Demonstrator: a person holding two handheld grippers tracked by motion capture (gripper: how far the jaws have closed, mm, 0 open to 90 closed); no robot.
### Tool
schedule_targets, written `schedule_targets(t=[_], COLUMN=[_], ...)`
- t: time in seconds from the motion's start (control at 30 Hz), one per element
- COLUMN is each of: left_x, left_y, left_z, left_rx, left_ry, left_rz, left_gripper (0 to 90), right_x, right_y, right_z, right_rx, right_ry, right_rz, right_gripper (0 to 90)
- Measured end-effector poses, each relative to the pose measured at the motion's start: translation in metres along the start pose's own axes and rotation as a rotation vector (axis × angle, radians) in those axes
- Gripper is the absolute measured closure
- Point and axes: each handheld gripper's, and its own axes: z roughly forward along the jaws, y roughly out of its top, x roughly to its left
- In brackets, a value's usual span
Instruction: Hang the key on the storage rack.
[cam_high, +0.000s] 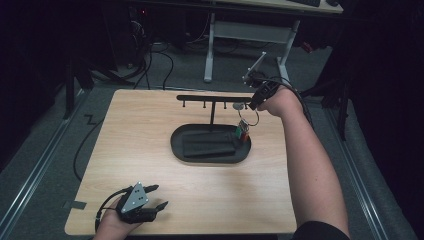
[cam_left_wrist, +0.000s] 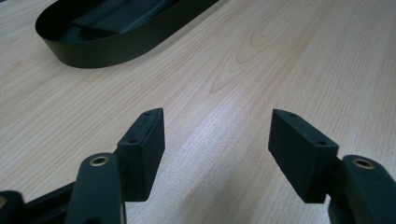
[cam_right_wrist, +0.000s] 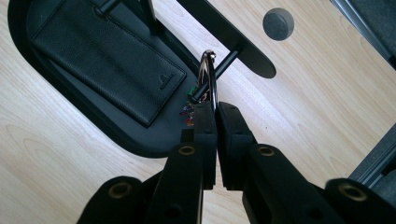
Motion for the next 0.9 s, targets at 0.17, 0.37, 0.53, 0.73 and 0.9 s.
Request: schedule_targets(t=[0.17, 0.37, 0.53, 0.73, 0.9], left_x=[0.000, 0.001, 0.000, 0.002, 0.001], left_y=[0.001, 0.001, 0.002, 0.002, 0.001], left_z=[0.002, 0.002, 0.002, 0.002, 0.002], left_rx=[0.002, -0.001, 0.000, -0.004, 0.007], left_ry=[-0.004, -0.006, -0.009, -0.004, -0.004], left_rz=[0.007, 0.003, 0.004, -0.007, -0.011], left_gripper=[36.9, 36.8, 36.7, 36.6, 36.5], right_x=[0.002, 0.012, 0.020, 0.028, 0.036], right_y=[0.002, -0.001, -0.013, -0.040, -0.061], right_z=[0.002, -0.012, -0.017, -0.018, -0.016], right_rx=[-0.016, -0.062, -0.081, -0.134, -0.186], right_ry=[-0.002, -0.023, -0.039, -0.053, -0.063], right_rz=[-0.018, -0.004, -0.006, 0.020, 0.051], right_gripper=[85.3, 76.0, 65.6, 53.9, 44.2])
